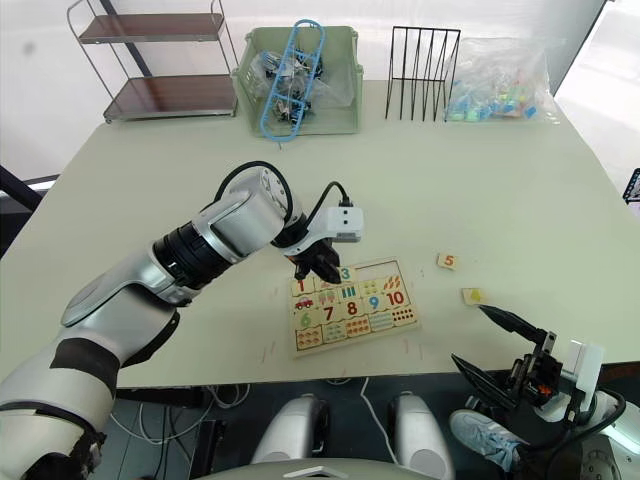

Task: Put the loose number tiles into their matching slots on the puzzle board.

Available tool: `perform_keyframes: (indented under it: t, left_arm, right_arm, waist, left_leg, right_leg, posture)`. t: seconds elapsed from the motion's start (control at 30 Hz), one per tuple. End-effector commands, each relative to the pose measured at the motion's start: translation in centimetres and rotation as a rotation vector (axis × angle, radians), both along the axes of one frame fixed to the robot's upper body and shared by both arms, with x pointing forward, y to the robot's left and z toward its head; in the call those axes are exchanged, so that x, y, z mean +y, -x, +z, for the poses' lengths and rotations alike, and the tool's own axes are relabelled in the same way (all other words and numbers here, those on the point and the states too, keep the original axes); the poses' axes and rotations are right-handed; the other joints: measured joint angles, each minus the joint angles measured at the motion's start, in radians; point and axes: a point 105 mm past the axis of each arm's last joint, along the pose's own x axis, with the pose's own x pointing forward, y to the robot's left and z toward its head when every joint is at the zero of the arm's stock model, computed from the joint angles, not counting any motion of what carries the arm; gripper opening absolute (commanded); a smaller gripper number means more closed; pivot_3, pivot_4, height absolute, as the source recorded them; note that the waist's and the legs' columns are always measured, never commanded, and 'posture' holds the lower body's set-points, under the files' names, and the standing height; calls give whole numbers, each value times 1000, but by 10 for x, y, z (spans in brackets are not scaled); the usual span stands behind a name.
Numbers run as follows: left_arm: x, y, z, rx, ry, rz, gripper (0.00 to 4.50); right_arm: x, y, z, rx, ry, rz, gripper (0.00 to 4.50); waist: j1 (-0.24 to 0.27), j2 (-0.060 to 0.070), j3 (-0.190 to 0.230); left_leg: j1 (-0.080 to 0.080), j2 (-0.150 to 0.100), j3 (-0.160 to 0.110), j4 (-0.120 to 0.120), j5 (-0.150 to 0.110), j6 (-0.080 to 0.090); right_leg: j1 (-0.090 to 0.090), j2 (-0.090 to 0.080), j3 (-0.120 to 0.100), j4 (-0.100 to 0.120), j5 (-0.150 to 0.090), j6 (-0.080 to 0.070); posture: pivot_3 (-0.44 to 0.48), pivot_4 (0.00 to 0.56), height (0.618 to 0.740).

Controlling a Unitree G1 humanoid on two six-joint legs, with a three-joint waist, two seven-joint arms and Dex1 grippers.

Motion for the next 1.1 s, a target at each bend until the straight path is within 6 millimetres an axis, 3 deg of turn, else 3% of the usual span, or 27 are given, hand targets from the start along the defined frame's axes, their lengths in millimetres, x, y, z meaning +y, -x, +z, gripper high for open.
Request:
perform_keyframes:
  t: [0.03, 1.0, 1.03, 1.07, 1.1]
  left_arm:
    - [-3, 2, 1, -10, -6, -15, 921]
    - [-2, 5, -7, -8, -10, -8, 921]
    - [-2, 5, -7, -8, -11, -8, 1930]
    - [-2, 5, -7, -9, -11, -7, 2411]
    - [-2, 5, -7, -10, -10, -5, 2411]
  right_arm:
    - [2, 2, 7, -28, 10, 10, 4500]
    - [2, 2, 6, -29, 12, 7, 4500]
    - [2, 2, 6, -29, 12, 7, 4500]
    - [2, 2, 6, -29, 12, 7, 4500]
    - [2, 2, 5, -29, 13, 7, 4500]
  waist:
    - [0, 0, 0]
    - [0, 0, 0]
    - [0, 0, 0]
    - [0, 0, 0]
    - [0, 0, 0]
  left_leg:
    - [0, 0, 0, 0, 0, 0]
    - [0, 0, 0, 0, 0, 0]
    - [0, 0, 0, 0, 0, 0]
    - [0, 0, 0, 0, 0, 0]
    - [0, 0, 0, 0, 0, 0]
  right_leg:
    - [0, 0, 0, 0, 0, 0]
    - [0, 0, 0, 0, 0, 0]
    - [0, 0, 0, 0, 0, 0]
    - [0, 0, 0, 0, 0, 0]
    - [0, 0, 0, 0, 0, 0]
  posture:
    - [0, 150, 740]
    - [0, 150, 740]
    - [0, 150, 740]
    - [0, 150, 740]
    - [0, 150, 740]
